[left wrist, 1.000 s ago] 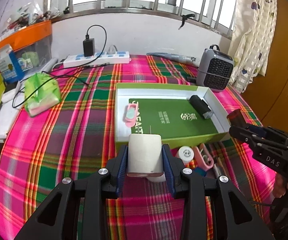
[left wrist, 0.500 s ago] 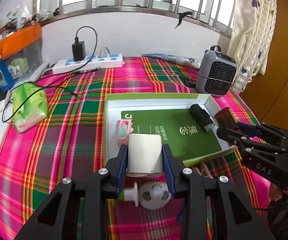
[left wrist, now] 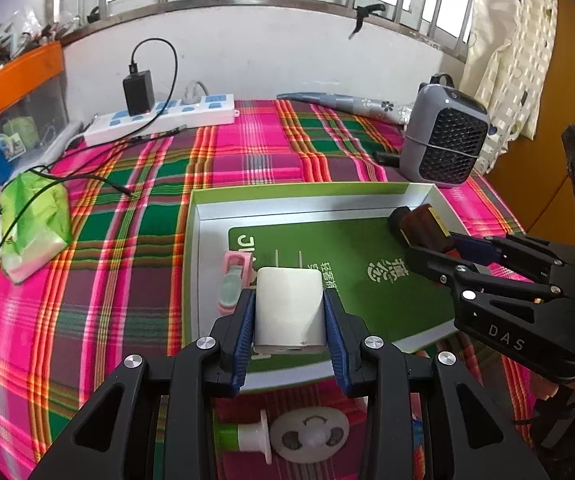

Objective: Organize rigid objects
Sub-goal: 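Lift charger and brown bottle and carry both into the green box tray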

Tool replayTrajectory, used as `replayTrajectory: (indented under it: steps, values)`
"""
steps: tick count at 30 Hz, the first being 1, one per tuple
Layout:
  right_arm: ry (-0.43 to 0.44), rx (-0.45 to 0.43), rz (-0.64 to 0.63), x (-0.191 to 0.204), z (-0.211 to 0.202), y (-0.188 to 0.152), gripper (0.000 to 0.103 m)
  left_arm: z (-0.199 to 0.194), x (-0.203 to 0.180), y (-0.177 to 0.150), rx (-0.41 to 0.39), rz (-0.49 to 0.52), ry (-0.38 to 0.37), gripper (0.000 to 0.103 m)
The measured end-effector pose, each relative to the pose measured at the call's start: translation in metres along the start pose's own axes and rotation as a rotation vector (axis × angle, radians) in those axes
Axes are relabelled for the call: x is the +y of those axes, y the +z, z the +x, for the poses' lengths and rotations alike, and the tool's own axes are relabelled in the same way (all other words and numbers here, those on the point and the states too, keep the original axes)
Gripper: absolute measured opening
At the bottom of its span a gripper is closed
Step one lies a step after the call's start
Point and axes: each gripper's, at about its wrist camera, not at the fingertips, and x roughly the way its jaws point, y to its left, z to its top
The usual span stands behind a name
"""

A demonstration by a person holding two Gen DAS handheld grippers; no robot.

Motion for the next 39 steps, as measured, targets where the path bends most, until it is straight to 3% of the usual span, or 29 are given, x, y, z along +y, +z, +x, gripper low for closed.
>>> replayTrajectory:
  steps: [20, 39]
  values:
    - [0.023, 0.057, -0.040, 0.002, 0.040, 0.015, 0.035, 0.036, 0.003, 0.005, 0.051, -0.009, -0.004, 0.033]
    - [0.035, 0.055, -0.044, 0.006, 0.046, 0.017, 0.035, 0.039, 0.005, 0.007, 0.057, -0.005, 0.016, 0.033]
